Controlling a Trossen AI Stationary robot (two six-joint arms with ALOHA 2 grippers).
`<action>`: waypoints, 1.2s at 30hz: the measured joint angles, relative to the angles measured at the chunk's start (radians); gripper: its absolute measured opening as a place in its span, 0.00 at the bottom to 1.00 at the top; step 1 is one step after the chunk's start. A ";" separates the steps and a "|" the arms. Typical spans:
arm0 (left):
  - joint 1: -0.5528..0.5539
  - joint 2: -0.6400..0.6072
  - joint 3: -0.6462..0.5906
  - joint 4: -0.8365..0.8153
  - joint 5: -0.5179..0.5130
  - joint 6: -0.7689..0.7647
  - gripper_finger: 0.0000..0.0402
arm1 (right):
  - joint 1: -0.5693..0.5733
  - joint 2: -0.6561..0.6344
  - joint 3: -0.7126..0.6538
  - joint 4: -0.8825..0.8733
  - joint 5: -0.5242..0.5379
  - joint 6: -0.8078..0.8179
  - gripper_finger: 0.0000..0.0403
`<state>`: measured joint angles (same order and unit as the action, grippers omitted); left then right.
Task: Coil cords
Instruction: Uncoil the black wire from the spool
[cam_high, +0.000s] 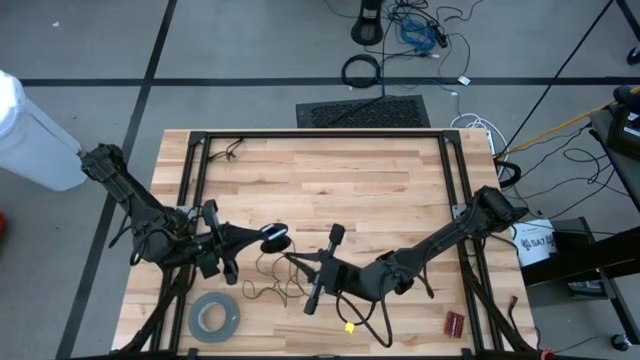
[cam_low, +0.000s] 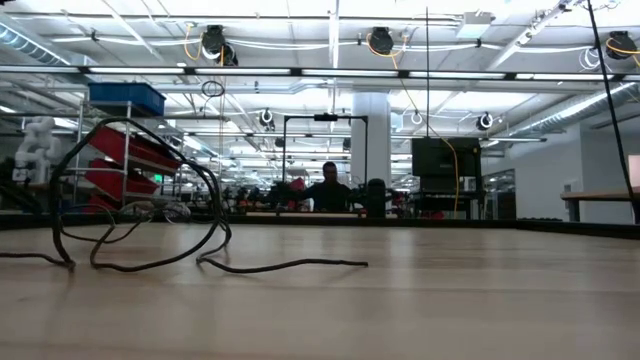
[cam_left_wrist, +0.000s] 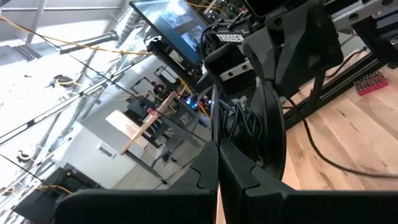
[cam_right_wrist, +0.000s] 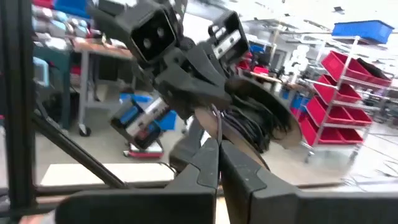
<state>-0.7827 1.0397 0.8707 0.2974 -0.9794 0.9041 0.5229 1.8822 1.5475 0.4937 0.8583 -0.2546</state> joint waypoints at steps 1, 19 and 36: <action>0.004 0.000 0.000 0.001 0.001 -0.001 0.00 | -0.001 0.004 0.000 0.015 -0.018 0.000 0.00; 0.027 0.046 0.000 0.117 0.006 0.024 0.00 | -0.064 0.099 0.000 0.051 0.035 0.013 0.00; -0.079 0.013 0.000 0.159 -0.017 0.046 0.00 | 0.069 0.018 0.000 -0.035 0.383 -0.147 0.00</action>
<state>-0.8619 1.0525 0.8703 0.4561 -0.9961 0.9504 0.5915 1.8997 1.5471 0.4590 1.2413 -0.4016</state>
